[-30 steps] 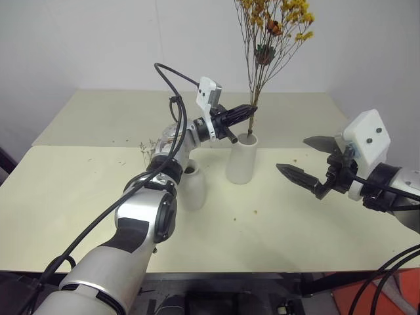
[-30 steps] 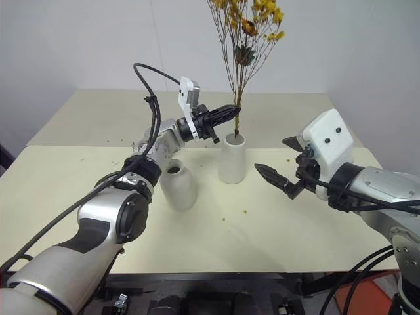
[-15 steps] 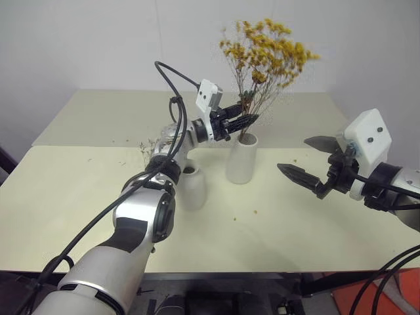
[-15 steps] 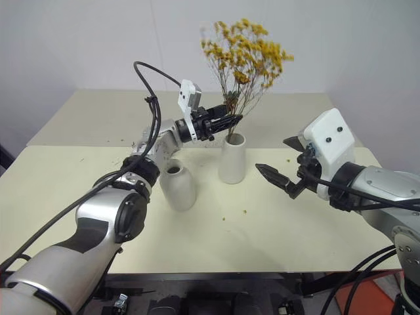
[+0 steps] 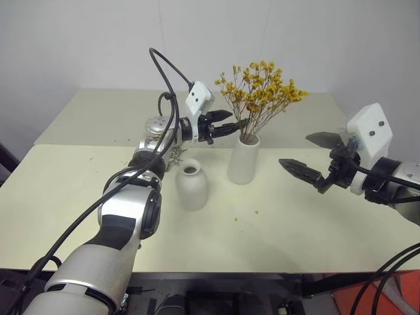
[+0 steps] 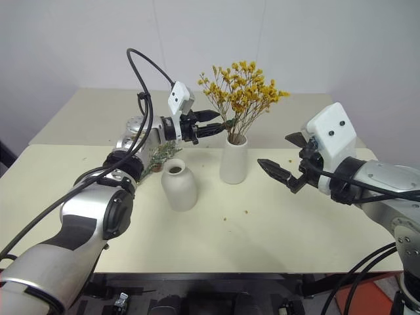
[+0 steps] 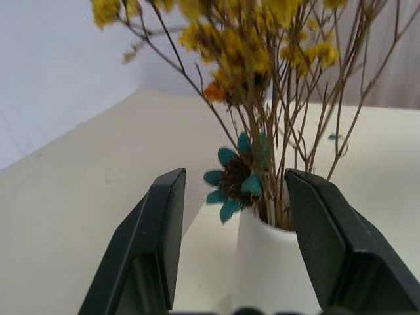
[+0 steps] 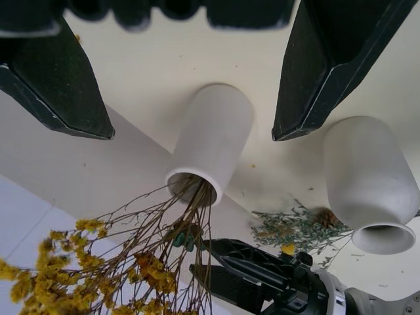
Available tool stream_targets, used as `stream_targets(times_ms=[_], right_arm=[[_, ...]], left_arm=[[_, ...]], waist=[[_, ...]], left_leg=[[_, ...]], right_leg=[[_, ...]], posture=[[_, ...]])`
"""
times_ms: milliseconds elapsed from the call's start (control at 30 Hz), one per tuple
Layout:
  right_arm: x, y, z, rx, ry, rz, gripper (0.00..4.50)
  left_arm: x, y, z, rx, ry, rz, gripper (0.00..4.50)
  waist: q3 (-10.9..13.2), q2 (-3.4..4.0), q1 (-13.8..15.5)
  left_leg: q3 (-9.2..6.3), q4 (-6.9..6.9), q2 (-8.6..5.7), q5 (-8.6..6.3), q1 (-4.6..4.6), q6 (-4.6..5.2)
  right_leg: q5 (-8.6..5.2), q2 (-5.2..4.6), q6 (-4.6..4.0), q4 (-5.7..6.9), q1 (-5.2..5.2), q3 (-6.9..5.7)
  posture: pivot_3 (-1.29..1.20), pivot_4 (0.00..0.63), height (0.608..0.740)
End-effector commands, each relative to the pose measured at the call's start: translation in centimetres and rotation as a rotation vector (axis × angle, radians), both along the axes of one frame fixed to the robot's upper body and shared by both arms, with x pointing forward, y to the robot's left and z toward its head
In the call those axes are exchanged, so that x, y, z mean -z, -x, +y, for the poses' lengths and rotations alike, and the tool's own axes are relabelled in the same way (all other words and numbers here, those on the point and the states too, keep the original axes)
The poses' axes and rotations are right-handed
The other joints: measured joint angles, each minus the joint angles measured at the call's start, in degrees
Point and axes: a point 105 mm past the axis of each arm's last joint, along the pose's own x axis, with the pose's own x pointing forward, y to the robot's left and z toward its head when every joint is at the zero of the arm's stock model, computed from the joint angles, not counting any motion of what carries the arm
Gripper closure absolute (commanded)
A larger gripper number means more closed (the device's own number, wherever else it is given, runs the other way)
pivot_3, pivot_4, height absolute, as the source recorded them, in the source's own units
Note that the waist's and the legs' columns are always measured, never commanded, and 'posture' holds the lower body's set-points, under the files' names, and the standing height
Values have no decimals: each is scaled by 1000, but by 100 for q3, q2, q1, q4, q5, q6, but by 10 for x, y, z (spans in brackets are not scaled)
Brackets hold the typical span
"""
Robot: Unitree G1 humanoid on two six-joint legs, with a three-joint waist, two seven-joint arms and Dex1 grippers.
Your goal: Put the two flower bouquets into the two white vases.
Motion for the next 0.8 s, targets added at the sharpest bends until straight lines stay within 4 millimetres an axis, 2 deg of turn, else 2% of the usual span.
stream_targets(times_ms=[33, 200, 333, 533, 700, 800], right_arm=[[-13, 2, 0, -3, 16, -64, 0], [-14, 1, -1, -6, 20, -62, 0], [-15, 1, 1, -21, 20, -56, 0], [-21, 8, 12, -137, -22, -27, 0], [-19, 13, 27, -248, -3, -8, 0], [-14, 15, 53, -354, 3, 16, 0]], left_arm=[[-31, 3, 8, 5, 13, -98, 1883], [-42, 3, 25, -11, 3, -120, 1883], [-49, -2, 44, -88, -12, -136, 1883], [-63, -4, 85, -264, -30, -200, 1883], [-61, 12, 106, -408, -71, -181, 1883], [-61, 35, 124, -515, -13, -99, 1883]], waist=[[0, 0, -21], [0, 0, -21], [0, 0, -9], [0, 1, -40], [0, 2, -36], [0, 2, -61]], left_leg=[[0, 0, 0, 0, 0, 0], [0, 0, 1, 0, 0, 0], [0, -1, 1, 0, 0, 0], [0, 0, 3, 0, -2, 0], [-2, 1, 6, 0, 2, 0], [-4, 3, 8, 0, 4, 0]], right_leg=[[0, 0, 0, 1, 0, 1], [1, 1, -1, 2, -2, 1], [1, 0, -1, 2, -2, 0], [2, 1, -2, 2, -5, 1], [3, 2, -3, 11, -4, 1], [2, 2, -3, 14, -3, 1]], posture=[[0, 150, 740], [0, 150, 740], [0, 150, 740], [0, 150, 740], [0, 150, 740], [0, 150, 740]])
